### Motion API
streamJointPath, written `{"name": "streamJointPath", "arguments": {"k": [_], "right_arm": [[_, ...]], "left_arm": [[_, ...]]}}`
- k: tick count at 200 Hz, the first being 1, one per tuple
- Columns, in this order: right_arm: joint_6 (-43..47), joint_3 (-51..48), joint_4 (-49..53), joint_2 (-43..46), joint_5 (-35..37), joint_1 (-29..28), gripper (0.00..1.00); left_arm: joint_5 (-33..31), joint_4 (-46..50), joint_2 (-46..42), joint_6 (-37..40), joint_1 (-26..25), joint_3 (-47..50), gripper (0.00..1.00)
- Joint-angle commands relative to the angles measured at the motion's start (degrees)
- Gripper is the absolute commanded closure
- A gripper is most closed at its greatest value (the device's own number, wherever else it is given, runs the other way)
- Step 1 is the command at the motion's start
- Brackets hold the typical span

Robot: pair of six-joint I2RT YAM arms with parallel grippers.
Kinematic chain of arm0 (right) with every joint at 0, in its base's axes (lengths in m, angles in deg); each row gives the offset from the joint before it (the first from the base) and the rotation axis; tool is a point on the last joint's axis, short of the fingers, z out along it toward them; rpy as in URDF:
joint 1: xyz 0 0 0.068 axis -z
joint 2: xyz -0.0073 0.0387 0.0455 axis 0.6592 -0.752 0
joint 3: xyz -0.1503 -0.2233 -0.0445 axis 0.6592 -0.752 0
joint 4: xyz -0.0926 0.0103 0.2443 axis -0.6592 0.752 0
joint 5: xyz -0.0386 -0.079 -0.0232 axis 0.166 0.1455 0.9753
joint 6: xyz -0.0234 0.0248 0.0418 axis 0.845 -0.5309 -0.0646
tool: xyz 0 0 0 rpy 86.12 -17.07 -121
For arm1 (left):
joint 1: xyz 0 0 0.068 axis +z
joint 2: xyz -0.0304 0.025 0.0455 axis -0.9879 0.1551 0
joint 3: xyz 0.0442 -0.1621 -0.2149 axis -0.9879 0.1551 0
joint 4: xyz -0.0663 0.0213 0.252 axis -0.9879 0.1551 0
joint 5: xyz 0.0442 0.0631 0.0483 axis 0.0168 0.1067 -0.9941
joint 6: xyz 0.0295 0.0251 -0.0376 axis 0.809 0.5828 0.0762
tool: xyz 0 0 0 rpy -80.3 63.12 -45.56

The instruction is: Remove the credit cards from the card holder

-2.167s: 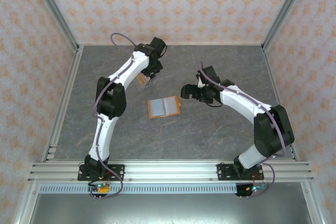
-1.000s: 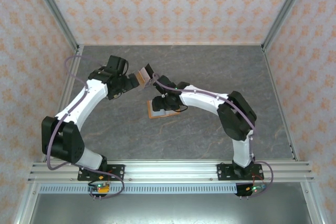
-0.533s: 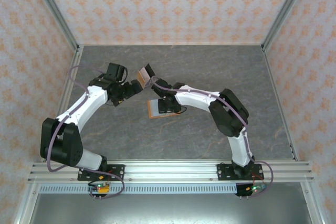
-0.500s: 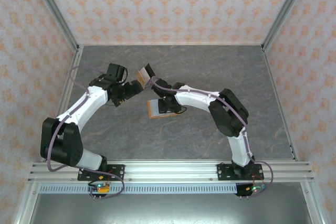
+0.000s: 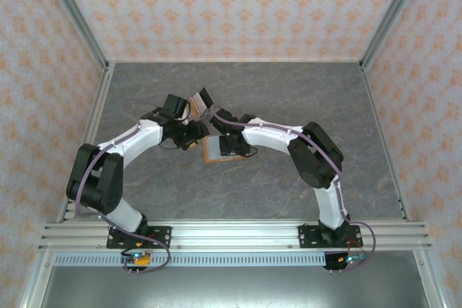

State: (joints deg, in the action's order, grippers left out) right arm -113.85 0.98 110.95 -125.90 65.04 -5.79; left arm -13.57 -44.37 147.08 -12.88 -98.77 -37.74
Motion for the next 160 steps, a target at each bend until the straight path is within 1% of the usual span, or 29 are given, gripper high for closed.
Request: {"name": "streamJointPath", "arguments": {"k": [1, 27, 47, 81, 132, 160], "right_arm": [[-1.2, -2.1, 0.0, 0.5, 0.1, 0.6, 0.60], [-1.2, -2.4, -0.6, 0.6, -0.6, 0.6, 0.60], [-1.2, -2.6, -1.0, 0.6, -0.9, 0.6, 0.60], [-1.3, -3.0, -1.1, 0.8, -1.0, 0.7, 0.60], [-1.2, -3.2, -1.3, 0.6, -1.0, 0.7, 0.60], [-1.3, -3.3, -1.3, 0.7, -1.1, 0.7, 0.60]], "left_arm": [[1.7, -2.9, 1.8, -1.0, -0.8, -1.1, 0.56], [3.0, -4.4, 4.5, -2.1, -1.3, -1.1, 0.61], [3.2, -4.8, 6.3, -2.3, -1.4, -1.0, 0.62], [4.4, -5.7, 8.0, -2.8, -1.7, -1.0, 0.60], [4.4, -5.7, 8.6, -2.8, -1.7, -1.1, 0.60], [5.2, -5.8, 8.9, -2.7, -1.7, -1.1, 0.58]]}}
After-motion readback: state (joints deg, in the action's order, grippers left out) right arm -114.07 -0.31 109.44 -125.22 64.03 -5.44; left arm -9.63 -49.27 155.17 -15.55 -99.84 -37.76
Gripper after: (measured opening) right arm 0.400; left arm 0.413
